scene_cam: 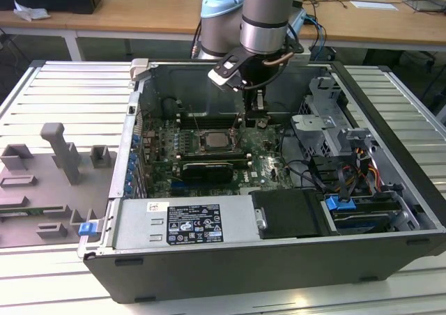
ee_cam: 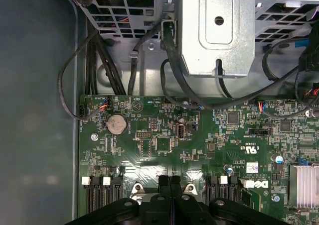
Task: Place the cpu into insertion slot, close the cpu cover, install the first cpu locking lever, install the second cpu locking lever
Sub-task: 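Close the cpu cover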
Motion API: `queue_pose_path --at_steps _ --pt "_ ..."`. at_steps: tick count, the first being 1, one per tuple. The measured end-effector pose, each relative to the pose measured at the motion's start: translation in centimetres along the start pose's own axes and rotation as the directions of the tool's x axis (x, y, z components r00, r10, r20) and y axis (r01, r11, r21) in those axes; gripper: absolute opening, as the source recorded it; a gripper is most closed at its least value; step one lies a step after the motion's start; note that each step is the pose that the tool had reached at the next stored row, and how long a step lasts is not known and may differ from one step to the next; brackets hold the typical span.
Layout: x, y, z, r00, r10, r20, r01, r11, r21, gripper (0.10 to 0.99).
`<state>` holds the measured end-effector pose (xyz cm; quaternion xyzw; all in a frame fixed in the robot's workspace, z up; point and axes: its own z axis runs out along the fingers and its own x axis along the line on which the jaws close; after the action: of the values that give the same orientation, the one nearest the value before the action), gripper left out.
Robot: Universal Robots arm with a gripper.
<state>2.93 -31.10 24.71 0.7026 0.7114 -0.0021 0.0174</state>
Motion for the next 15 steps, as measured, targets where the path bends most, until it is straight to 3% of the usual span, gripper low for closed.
queue_pose_path --at_steps 15 --pt "0.01 -0.36 -0.01 1.0 0.0 -0.0001 0.0 1.0 0.0 0.106"
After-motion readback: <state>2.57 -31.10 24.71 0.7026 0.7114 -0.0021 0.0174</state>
